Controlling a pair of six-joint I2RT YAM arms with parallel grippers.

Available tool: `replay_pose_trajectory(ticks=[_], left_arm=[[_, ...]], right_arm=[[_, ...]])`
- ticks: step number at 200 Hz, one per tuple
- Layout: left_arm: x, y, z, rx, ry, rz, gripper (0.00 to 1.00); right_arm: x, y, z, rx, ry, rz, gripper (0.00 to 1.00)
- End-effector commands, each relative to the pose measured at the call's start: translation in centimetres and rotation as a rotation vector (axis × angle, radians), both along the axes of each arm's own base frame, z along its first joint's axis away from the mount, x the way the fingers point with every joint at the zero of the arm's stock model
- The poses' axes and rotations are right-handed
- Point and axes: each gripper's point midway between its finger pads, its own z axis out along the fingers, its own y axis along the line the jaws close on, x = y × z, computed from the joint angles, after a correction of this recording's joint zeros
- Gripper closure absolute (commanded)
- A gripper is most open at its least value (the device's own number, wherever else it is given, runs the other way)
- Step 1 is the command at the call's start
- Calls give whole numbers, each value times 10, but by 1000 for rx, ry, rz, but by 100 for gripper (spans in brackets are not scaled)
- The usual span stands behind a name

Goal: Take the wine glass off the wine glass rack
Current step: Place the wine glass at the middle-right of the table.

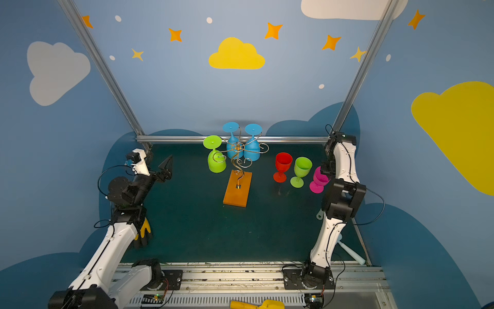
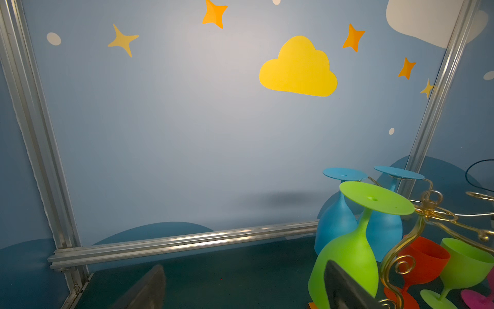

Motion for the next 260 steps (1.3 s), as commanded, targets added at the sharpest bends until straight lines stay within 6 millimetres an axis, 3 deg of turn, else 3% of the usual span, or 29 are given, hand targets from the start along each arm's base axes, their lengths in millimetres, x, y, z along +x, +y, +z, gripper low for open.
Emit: replay_pose_trajectory(ticks=[1, 51, 86, 125, 157, 191, 193, 194, 198, 199, 200, 206, 222, 260], left_arm=[[0, 3, 5, 3, -7, 4, 8], [1, 7, 4, -6, -2, 18, 9], [1, 10, 4, -19, 3, 35, 8], [3, 20, 4, -61, 14, 85, 8], [4, 24, 7, -132, 35, 86, 9], [8, 20, 15, -227, 116, 42, 9], [7, 16, 16, -229, 122, 19, 9], [8, 15, 16, -234, 123, 11, 9], [8, 13, 17, -246, 135, -5, 9], [8, 12, 16, -251, 141, -8, 9], [8, 11, 17, -253, 142, -12, 9], [9, 10, 17, -278, 163, -30, 10], [9, -1, 17, -342, 231, -99, 11], [11, -28, 14, -457, 375, -278, 15]], right_arm=[[-11, 6, -7, 33, 65, -17, 100], [-5, 12, 10, 84, -5, -18, 82], [-3, 10, 40, 103, -106, -33, 67], [-8, 11, 83, 124, -258, -54, 59], [-15, 41, 136, 229, -492, -25, 53], [-23, 104, 185, 396, -867, 223, 47], [-28, 108, 199, 391, -919, 231, 46], [-25, 107, 188, 405, -903, 209, 46], [-27, 110, 196, 400, -965, 201, 45], [-31, 112, 209, 391, -1005, 211, 45], [-30, 113, 197, 399, -985, 203, 45], [-38, 118, 213, 394, -1070, 224, 41], [-54, 131, 223, 428, -1145, 247, 37], [-71, 169, 227, 499, -1155, 369, 35]])
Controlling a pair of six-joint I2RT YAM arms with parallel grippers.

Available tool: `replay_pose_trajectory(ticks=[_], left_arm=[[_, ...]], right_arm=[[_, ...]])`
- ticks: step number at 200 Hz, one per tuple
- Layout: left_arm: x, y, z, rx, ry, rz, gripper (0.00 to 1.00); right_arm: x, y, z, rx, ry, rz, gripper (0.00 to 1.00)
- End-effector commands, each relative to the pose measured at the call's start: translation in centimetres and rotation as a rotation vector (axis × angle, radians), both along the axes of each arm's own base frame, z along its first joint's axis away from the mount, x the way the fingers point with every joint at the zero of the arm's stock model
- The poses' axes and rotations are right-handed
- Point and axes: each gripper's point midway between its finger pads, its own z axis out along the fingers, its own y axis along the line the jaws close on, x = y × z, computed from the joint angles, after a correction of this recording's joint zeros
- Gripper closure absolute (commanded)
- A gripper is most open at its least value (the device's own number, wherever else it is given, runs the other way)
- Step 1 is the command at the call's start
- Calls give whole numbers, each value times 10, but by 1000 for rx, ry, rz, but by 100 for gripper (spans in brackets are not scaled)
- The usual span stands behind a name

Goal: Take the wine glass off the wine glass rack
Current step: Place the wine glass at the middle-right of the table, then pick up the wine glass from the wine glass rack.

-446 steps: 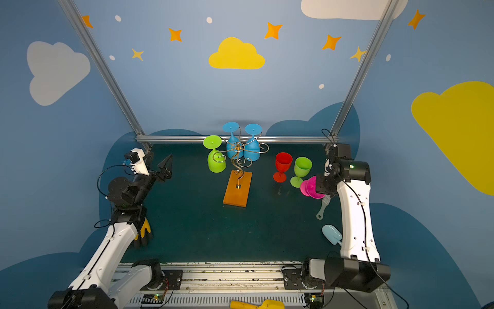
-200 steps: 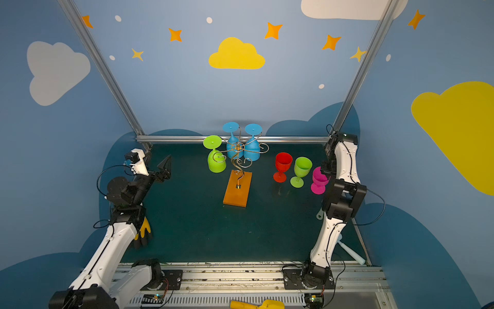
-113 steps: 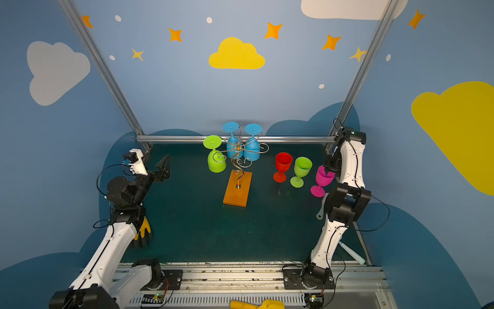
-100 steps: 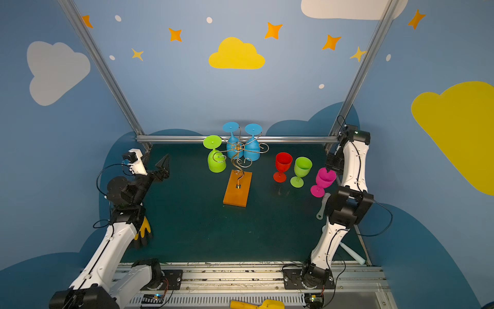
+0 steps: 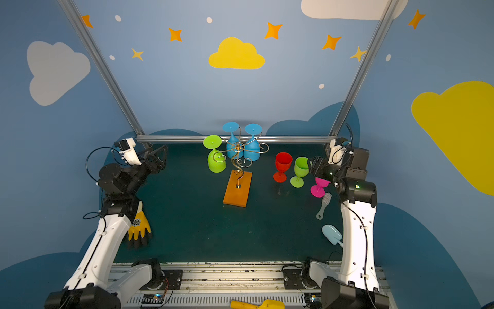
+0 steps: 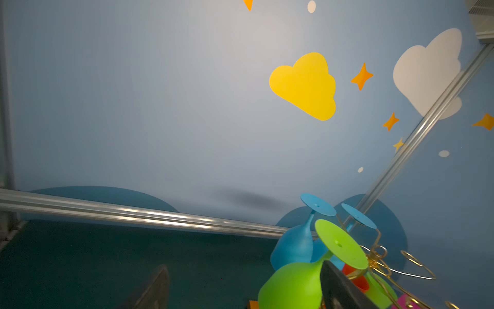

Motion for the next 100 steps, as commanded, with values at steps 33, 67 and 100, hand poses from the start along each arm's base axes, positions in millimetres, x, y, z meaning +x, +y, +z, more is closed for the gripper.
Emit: replay_pose_trajectory(ticks=[33, 67, 100], left_arm=[[-1, -47, -2, -213, 221, -344, 19], [7, -67, 0, -274, 294, -485, 26], [18, -91, -3, -285, 344, -585, 29]], right_arm=[[-4, 47, 16, 29, -133, 161, 35], [-8, 65, 7, -4, -141, 209, 34], [-14, 80, 4, -17, -153, 248, 34]])
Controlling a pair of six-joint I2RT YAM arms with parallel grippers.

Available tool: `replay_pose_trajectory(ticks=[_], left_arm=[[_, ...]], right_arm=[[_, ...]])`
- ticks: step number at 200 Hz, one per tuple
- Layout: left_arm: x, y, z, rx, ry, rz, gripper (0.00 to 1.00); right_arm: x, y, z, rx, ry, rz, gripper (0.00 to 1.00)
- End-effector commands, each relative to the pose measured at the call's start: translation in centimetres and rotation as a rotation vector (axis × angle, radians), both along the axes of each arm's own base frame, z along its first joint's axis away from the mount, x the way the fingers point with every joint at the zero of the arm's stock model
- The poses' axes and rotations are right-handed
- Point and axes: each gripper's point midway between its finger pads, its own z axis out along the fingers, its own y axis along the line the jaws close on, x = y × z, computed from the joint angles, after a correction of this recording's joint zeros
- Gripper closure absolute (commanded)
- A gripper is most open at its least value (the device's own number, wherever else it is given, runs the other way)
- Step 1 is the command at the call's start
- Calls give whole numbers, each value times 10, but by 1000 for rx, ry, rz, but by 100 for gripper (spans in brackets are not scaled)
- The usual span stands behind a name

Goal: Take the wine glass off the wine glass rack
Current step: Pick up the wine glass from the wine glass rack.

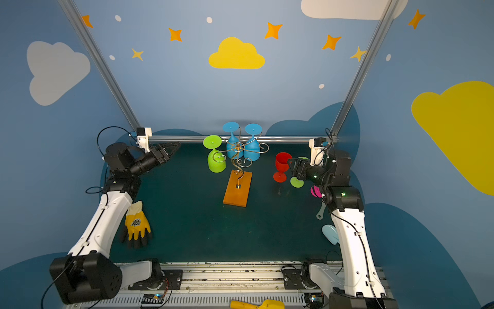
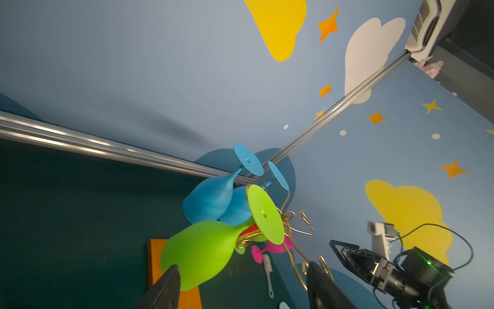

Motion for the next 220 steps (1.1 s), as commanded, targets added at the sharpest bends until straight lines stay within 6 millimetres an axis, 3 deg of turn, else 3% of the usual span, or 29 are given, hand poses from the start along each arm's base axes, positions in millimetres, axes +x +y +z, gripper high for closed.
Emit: replay_pose_trajectory(ticks=[1, 65, 118, 220], left_arm=[[-5, -23, 2, -35, 42, -129, 29], [19, -58, -5, -42, 81, -229, 39], [27, -85, -5, -45, 94, -291, 45], [39, -91, -8, -52, 127, -300, 66]], right_arm=[[-4, 7, 11, -22, -71, 16, 34], [-15, 23, 7, -24, -72, 61, 34], [-18, 33, 6, -22, -71, 87, 34], [-21, 38, 6, -27, -74, 106, 34]])
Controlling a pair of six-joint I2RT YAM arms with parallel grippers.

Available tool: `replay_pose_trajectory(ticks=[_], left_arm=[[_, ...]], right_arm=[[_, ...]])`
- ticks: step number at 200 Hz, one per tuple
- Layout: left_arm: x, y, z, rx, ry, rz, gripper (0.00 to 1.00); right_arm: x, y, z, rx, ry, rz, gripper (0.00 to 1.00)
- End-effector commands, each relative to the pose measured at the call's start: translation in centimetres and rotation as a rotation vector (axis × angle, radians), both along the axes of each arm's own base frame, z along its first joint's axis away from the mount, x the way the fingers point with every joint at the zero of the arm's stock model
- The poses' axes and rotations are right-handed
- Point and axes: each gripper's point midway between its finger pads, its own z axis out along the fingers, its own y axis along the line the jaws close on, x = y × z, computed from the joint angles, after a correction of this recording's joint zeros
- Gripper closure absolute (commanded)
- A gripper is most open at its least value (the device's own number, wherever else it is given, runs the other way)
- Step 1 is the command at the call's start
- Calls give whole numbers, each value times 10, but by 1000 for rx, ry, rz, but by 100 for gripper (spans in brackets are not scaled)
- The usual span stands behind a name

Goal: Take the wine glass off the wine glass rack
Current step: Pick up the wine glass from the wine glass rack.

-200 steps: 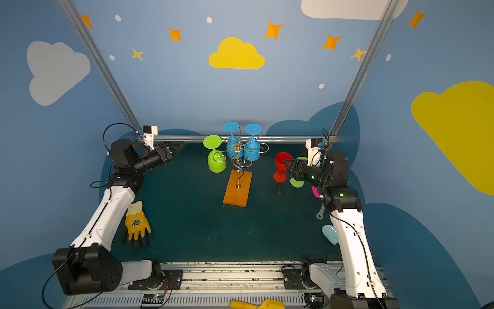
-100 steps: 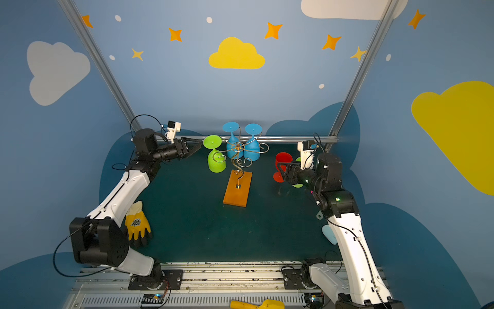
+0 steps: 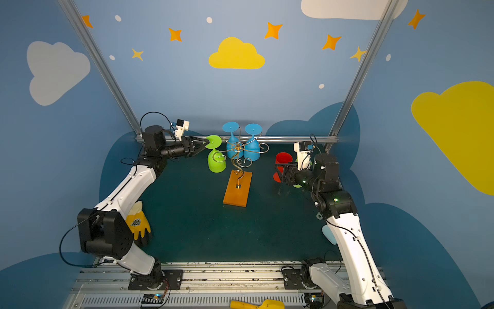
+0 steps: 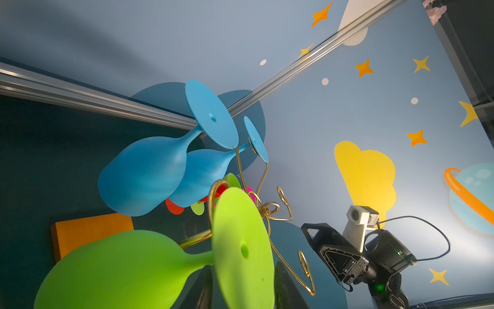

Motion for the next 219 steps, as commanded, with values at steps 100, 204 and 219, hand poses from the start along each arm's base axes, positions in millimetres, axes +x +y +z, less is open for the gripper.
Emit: replay_pose_trajectory(ticks=[100, 204, 219], left_arm=[[-1, -2, 17, -2, -9, -28, 86], [-2, 5, 23, -47, 14, -26, 97], [-2, 8, 27, -67, 17, -23, 97]], right_arm=[[-5, 1, 9, 4, -37, 3, 33], [-5, 1, 11, 11, -41, 2, 33], [-5, 1, 12, 11, -42, 2, 33]])
